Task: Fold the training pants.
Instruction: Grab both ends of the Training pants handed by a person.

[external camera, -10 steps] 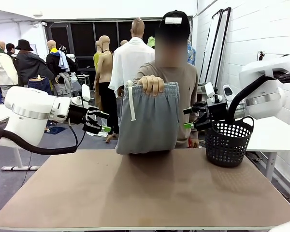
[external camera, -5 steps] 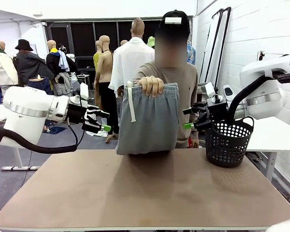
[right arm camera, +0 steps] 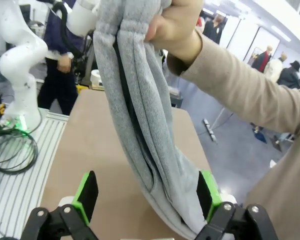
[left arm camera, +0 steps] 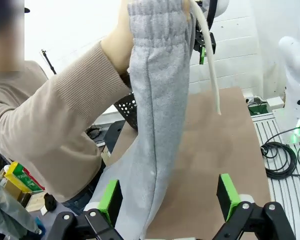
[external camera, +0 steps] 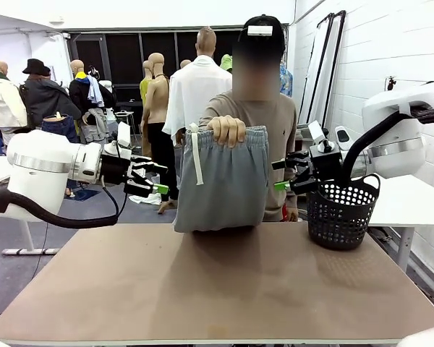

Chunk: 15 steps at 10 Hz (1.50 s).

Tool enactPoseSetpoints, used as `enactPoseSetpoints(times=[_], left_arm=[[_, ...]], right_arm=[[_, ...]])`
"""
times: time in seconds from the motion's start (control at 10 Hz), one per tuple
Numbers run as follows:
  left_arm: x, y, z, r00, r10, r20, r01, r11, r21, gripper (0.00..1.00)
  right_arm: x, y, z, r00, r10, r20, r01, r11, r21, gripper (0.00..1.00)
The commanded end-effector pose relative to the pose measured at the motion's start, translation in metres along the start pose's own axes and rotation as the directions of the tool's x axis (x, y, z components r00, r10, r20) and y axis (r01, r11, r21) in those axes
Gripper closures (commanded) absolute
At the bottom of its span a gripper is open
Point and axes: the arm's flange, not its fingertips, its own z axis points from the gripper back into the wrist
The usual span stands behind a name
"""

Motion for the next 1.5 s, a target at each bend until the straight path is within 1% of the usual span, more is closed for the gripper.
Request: enactPoseSetpoints(times=[0.0, 0.2, 0.7, 1.1, 1.4], left_arm=[[0.0, 0.002, -0.008, 0.997, -0.046, 0.059, 0.047, 0.999, -0.021, 0.0], [0.003, -0.003, -0.012, 0.994, -0.063, 0.085, 0.067, 0.997, -0.043, 0.0], [0.021, -0.007, -0.017, 0.985, -0.089, 0.147, 0.093, 0.995, -0.024, 0.0], [0.034, 0.002, -0.026, 0.979, -0.115, 0.167, 0.117, 0.993, -0.003, 0.0], [0.045, 0.011, -0.035, 0.975, -0.135, 0.179, 0.14, 0.99, -0.012, 0.0]], right_arm=[[0.005, 0.004, -0.001, 0.998, 0.019, 0.058, -0.018, 1.0, -0.026, 0.0], [0.007, 0.009, -0.003, 0.997, 0.018, 0.075, -0.017, 1.0, -0.015, 0.0], [0.015, 0.015, -0.018, 0.992, 0.029, 0.123, -0.031, 0.999, 0.013, 0.0], [0.024, 0.016, -0.022, 0.983, 0.048, 0.18, -0.048, 0.999, -0.003, 0.0], [0.029, 0.015, -0.026, 0.979, 0.066, 0.194, -0.067, 0.998, -0.005, 0.0]])
